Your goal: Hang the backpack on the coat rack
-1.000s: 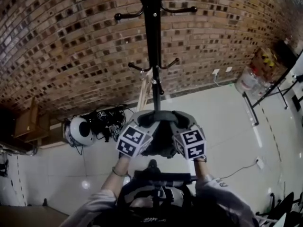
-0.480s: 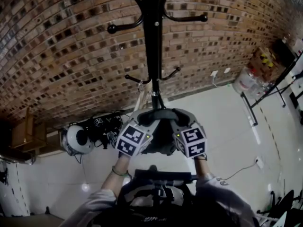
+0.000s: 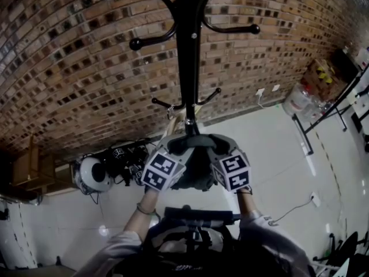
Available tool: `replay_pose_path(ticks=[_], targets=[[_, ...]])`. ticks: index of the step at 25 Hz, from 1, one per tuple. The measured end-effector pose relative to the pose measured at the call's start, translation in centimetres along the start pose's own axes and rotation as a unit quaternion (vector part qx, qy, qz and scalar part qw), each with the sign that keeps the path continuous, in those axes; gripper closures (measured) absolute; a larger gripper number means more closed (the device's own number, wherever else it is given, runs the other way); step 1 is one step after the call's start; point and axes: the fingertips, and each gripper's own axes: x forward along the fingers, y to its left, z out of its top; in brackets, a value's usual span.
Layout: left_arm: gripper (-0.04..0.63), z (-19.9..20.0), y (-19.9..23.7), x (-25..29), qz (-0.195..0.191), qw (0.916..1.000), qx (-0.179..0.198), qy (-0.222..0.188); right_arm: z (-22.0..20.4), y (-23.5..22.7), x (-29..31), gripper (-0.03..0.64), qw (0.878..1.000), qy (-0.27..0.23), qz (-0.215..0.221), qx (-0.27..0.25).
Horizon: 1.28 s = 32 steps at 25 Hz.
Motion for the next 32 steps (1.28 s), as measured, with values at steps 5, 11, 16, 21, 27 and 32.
replay_pose_path(ticks=[5, 11, 16, 21, 27, 32], targets=[[0.474, -0.1, 0.6, 0.9, -0.002, 1.0000, -0.001, -0.001, 0.1, -0.7, 1.1, 0.535, 1.000, -0.001, 0.006, 0.005], [0.474, -0.9, 1.8, 2.3, -0.002, 0.9999, -0.012, 0.012, -0.8, -2.0, 3.0, 0.535, 1.000, 0.013, -0.001, 0.001], [0.474, -1.6, 2.3, 3.3, -0.004, 0.9997, -0.019, 0.016, -0.9, -2.3, 4.0, 0.535, 1.000, 0.017, -0.001, 0.001], [0.474, -2.2, 2.7, 4.2, -0.014, 0.9993, -0.033, 0.014, -1.7, -2.6, 5.1, 0.535, 1.000, 0.023, -0.001, -0.004], [0.472, -2.3, 2.9, 4.8, -0.023, 0.9994, -0.018, 0.016, -2.3, -2.5, 5.6, 0.531, 0.999, 0.028, 0.002, -0.020], [0.463, -2.5, 2.8, 4.7, -0.014, 0.9996, -0.019, 0.014, -2.6, -2.3, 5.4, 0.520, 0.999, 0.025, -0.010, -0.026]])
